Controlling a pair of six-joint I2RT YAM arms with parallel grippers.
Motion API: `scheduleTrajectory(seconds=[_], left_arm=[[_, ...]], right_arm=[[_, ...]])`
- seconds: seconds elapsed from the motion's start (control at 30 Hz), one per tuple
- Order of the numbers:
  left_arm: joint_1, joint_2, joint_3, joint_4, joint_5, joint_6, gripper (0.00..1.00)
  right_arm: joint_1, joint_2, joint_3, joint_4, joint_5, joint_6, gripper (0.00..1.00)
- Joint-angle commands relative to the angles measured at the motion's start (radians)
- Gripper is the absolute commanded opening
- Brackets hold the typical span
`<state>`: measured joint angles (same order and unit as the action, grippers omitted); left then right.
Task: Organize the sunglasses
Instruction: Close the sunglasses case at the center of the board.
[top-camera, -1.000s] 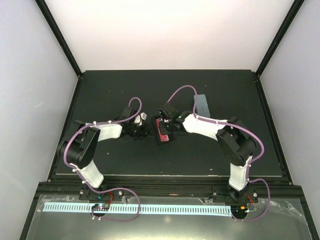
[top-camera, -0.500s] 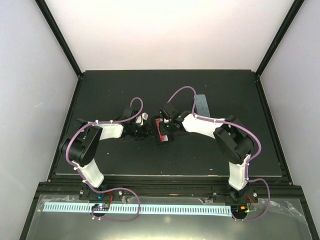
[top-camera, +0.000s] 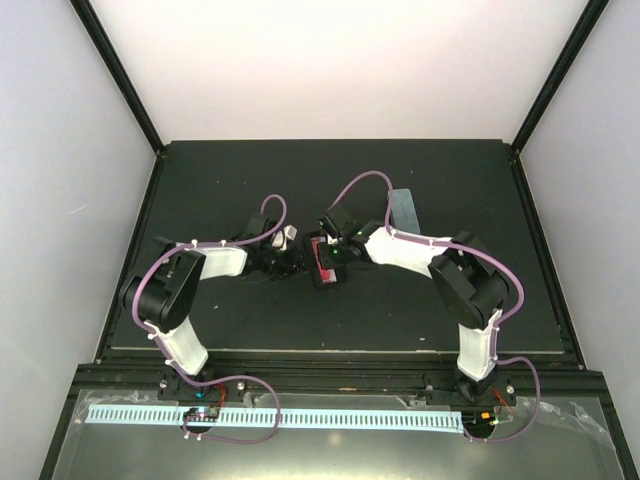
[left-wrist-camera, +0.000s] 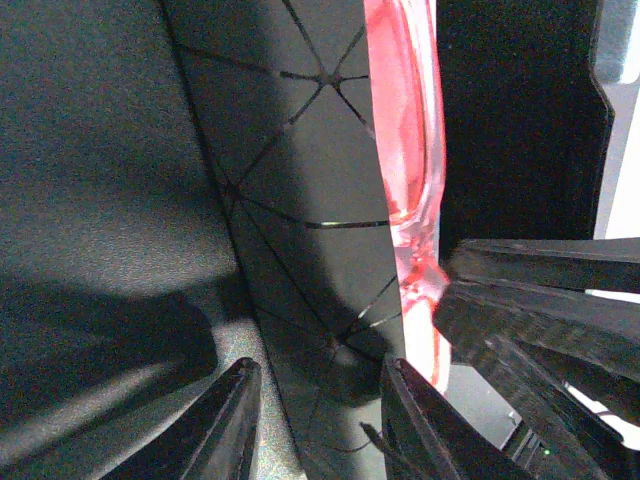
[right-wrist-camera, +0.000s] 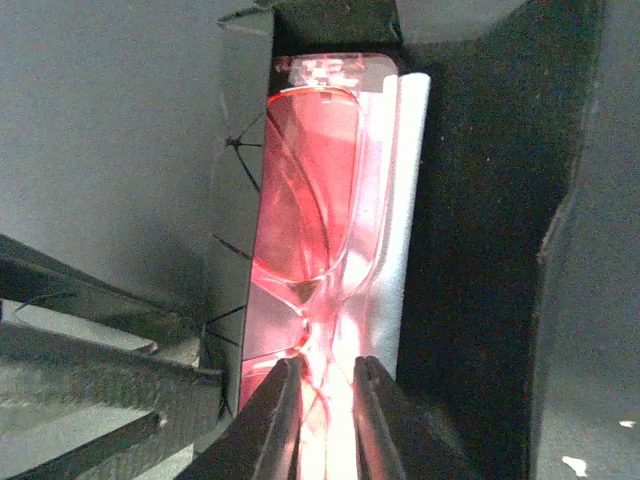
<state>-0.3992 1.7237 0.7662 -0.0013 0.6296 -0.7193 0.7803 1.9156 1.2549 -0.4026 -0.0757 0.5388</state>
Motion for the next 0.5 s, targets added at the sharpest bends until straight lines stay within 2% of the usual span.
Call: scheduleTrajectory(seconds=[0.0, 0.13, 0.27, 0.37, 0.47], left_arm=[[-0.007, 0.001, 0.031, -0.006, -0.014, 0.011, 0.33], [-0.006, -0.013, 0.046, -0.033, -0.008, 0.040, 0.40], [-0.003, -0.049, 0.050, -0.063, -0.014, 0.060, 0.42], [0.006, -0.083, 0.041, -0.086, -0.050, 0.064, 0.40], [0.010, -0.104, 0.029, -0.092, -0.084, 0.061, 0.33]], right_arm=[[0.009, -0.094, -0.013, 0.017, 0.096, -0.002, 0.21], [-0.001, -0.209, -0.085, 0.061, 0.163, -0.001, 0.26], [-0.059, -0.282, -0.184, 0.117, 0.216, 0.055, 0.30], [-0.116, -0.265, -0.198, 0.091, 0.205, 0.076, 0.31], [-0.131, -0.216, -0.178, 0.050, 0.193, 0.066, 0.31]])
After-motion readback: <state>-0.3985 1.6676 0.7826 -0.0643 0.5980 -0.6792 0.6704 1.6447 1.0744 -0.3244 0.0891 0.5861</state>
